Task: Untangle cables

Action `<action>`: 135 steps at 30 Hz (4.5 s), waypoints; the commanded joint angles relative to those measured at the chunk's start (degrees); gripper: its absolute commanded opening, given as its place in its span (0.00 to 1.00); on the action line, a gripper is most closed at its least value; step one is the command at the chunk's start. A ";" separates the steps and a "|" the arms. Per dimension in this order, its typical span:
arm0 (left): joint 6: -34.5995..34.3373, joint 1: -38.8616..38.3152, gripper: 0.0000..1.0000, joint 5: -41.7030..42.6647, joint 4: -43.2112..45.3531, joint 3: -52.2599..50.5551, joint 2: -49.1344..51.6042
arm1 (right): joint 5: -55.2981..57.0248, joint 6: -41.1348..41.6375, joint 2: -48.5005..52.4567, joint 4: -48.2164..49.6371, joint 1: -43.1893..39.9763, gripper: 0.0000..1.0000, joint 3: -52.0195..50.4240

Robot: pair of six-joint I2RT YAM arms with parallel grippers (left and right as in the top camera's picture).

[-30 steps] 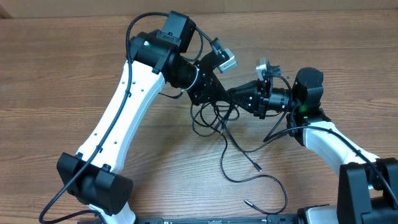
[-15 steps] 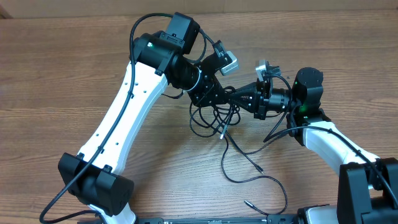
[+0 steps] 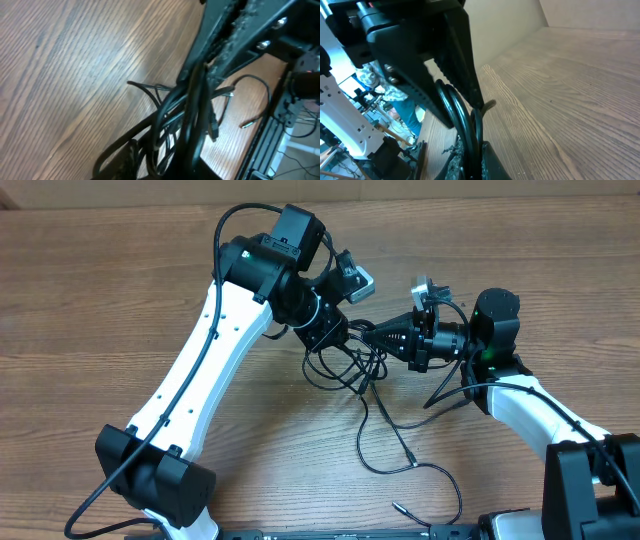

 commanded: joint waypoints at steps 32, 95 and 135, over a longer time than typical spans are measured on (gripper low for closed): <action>-2.69 -2.58 0.29 4.15 2.40 -0.61 -1.33 | -1.46 0.20 -0.46 0.26 0.17 0.04 0.50; -28.09 2.84 0.05 -4.09 13.49 -0.61 -1.33 | -1.64 0.15 -0.46 -6.03 0.17 0.36 0.50; -64.04 2.80 0.04 -31.36 11.56 -0.61 -1.33 | -2.56 -0.02 -0.46 -11.02 0.17 0.04 0.50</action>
